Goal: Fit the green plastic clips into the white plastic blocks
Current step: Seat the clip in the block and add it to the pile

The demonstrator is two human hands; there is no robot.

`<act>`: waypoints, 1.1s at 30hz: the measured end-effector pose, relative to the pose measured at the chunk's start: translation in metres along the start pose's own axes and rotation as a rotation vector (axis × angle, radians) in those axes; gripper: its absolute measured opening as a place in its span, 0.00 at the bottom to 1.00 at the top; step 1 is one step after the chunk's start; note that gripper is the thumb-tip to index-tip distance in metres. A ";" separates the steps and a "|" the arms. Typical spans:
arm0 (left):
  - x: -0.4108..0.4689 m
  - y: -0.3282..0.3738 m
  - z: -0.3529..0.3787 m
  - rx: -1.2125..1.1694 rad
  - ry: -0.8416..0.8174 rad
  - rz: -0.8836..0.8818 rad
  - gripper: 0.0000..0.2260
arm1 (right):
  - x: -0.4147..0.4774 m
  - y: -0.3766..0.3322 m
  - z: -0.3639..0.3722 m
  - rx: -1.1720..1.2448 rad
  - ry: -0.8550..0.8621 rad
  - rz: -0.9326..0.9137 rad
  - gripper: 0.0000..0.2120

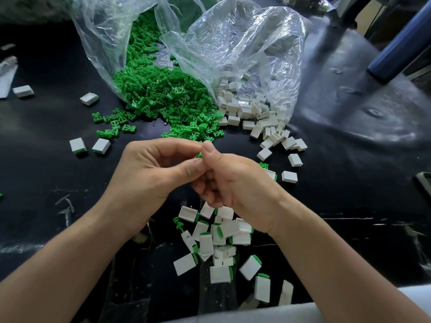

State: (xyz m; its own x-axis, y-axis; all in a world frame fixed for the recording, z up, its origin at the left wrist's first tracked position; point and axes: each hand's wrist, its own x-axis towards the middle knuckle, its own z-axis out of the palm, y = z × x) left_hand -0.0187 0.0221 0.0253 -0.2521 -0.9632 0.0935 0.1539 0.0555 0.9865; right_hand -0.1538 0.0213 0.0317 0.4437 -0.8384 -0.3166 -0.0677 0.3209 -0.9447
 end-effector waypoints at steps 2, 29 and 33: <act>0.000 0.002 -0.001 -0.028 -0.012 -0.025 0.09 | -0.001 0.000 -0.002 -0.030 0.001 -0.023 0.20; 0.001 0.000 -0.003 -0.045 0.014 -0.105 0.10 | 0.003 0.005 -0.007 -0.065 -0.029 -0.041 0.23; 0.001 0.000 -0.002 -0.084 0.051 -0.092 0.09 | 0.004 0.006 -0.007 0.018 -0.045 -0.072 0.21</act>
State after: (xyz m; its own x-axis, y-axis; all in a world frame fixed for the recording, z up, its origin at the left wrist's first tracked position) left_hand -0.0168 0.0210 0.0249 -0.2198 -0.9755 -0.0058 0.2125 -0.0537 0.9757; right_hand -0.1584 0.0168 0.0238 0.4861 -0.8392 -0.2437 -0.0188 0.2687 -0.9630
